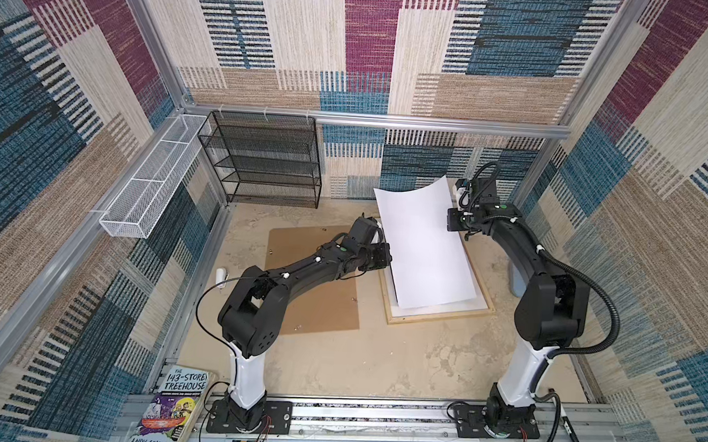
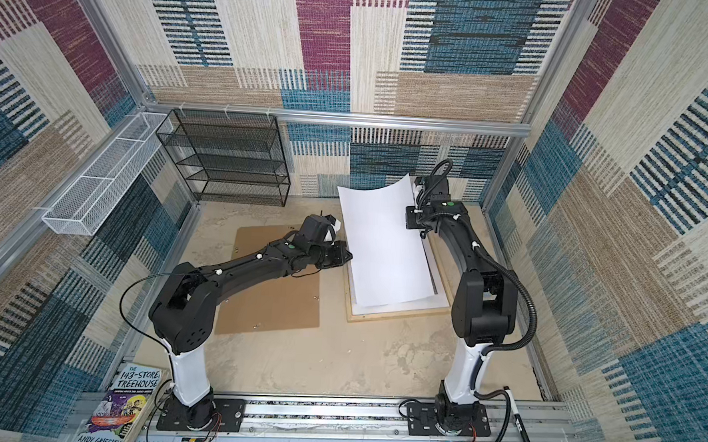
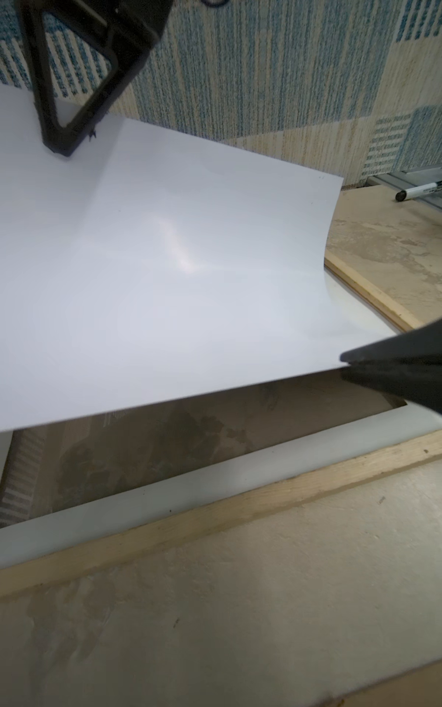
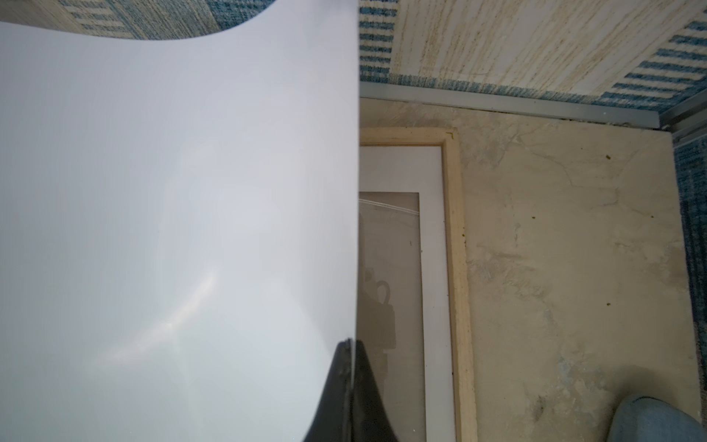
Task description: Put the photo into the frame
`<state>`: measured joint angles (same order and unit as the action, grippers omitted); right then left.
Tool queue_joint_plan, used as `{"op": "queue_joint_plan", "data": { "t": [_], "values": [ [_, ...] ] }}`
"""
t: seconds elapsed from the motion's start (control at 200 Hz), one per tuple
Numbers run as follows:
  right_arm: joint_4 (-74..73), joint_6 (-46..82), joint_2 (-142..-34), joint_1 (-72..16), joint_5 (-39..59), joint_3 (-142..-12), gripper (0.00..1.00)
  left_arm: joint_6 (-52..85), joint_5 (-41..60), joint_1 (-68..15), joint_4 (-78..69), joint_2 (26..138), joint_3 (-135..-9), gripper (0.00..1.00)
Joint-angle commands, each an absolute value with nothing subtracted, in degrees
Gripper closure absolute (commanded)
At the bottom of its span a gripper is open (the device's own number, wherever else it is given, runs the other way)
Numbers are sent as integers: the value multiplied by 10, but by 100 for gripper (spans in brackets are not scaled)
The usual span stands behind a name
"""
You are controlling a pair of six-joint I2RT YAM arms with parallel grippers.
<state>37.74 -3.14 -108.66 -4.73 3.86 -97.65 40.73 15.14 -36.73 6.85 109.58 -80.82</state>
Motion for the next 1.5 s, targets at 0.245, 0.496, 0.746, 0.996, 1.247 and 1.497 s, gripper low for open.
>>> {"op": "queue_joint_plan", "data": {
  "t": [0.245,0.496,0.746,0.996,1.247,1.497],
  "values": [
    [400,-61,-1108,-31,23,-983,100,416,162,-366,62,1121,-824,100],
    [409,-68,-1117,-32,8,-982,100,425,170,-367,51,1131,-814,100],
    [411,-84,-1125,-30,-9,-987,100,432,172,-372,29,1146,-800,100],
    [413,-92,-1134,-31,1,-990,100,430,164,-372,34,1161,-801,100],
    [408,-105,-1137,-31,23,-984,100,422,151,-372,54,1167,-806,100],
    [407,-114,-1141,-31,29,-977,100,416,141,-372,69,1171,-807,100]
  ]
}}
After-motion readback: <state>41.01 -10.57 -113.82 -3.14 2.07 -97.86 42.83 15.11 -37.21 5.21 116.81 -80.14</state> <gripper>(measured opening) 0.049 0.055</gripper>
